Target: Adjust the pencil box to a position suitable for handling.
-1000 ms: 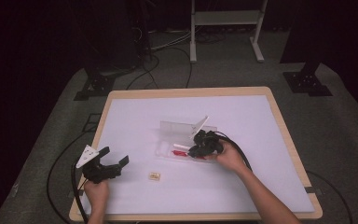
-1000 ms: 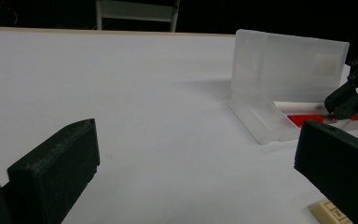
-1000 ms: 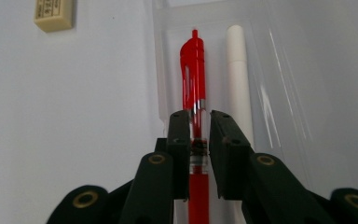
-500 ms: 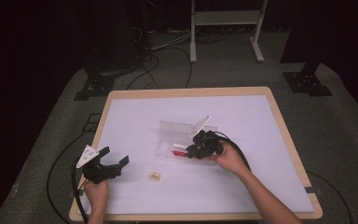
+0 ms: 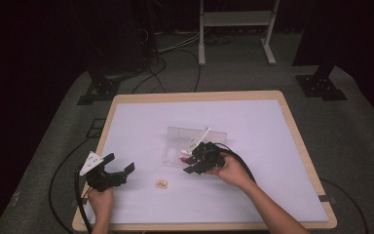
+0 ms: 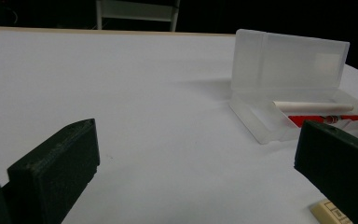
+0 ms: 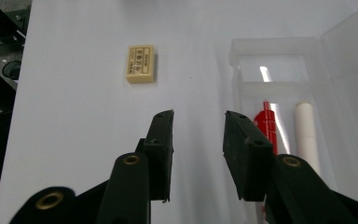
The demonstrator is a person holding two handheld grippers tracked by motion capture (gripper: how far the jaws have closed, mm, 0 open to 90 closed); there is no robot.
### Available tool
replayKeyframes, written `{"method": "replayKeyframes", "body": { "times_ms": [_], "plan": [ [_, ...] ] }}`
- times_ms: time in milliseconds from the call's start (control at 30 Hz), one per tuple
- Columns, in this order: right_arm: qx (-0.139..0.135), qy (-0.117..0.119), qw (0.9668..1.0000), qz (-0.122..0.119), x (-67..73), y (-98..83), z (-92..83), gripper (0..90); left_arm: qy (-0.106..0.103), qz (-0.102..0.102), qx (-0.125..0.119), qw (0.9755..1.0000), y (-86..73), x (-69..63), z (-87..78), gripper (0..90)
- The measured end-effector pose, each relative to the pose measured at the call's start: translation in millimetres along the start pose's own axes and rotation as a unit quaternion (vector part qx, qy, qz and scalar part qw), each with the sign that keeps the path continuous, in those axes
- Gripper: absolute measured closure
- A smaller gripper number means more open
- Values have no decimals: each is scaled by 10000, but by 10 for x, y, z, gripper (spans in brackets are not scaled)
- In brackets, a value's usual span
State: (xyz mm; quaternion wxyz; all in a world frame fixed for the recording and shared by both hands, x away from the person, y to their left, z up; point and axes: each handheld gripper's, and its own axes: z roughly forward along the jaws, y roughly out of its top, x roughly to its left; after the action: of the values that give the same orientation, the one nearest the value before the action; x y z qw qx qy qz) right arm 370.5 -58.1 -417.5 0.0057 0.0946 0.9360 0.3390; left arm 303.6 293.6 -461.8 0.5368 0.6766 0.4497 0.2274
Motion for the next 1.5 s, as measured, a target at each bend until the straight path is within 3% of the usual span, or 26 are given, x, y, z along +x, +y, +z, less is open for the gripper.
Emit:
{"method": "replayKeyframes", "body": {
  "times_ms": [300,900,1500],
  "plan": [
    [52,151,9998,-124,112,100,131,584,-4,-13,-2,10000,0,1,-1,0],
    [33,400,9991,-147,226,246,345,501,-9,-12,-8,10000,0,4,-2,0],
    [94,540,9982,-253,299,374,622,500,-18,-14,-3,10000,2,7,-7,0]
  ]
}}
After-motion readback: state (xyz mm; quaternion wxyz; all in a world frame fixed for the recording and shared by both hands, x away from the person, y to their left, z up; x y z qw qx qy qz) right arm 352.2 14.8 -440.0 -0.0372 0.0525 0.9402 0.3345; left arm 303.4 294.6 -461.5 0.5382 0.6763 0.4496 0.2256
